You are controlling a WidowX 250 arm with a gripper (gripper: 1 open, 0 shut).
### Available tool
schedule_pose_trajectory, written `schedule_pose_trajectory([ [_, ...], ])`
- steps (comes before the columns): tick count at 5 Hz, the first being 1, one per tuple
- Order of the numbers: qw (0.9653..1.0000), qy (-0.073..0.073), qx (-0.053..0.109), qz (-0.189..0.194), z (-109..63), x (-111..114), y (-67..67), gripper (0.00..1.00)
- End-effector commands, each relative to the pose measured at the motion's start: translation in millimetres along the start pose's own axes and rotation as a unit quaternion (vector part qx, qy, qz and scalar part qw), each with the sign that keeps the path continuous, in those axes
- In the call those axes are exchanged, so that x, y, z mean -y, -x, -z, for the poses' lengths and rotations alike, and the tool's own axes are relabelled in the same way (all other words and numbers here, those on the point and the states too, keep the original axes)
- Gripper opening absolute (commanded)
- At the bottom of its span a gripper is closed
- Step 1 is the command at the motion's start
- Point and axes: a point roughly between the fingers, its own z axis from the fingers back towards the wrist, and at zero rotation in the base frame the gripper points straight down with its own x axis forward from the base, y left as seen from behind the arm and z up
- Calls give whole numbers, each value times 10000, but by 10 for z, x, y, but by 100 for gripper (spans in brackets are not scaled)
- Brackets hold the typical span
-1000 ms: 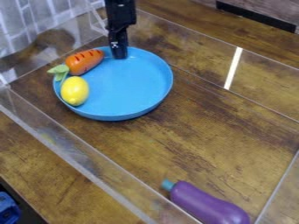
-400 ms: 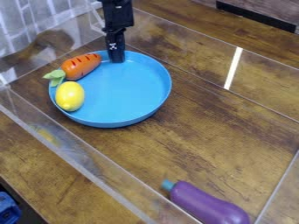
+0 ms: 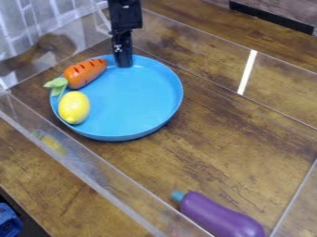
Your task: Put the carrot on the blue tray
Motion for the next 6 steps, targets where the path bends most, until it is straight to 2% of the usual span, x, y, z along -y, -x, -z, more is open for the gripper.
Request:
schedule_pose_trajectory([
  [1,9983,-538,178,130,-615,-34,101,0],
  [2,9987,-390,242,200,-622,-66,233,0],
  [3,9982,-376,212,426,-591,-35,168,0],
  [5,9940,-427,111,1003,-580,202,-49,0],
  [6,9926,-418,131,1136,-540,285,-55,0],
])
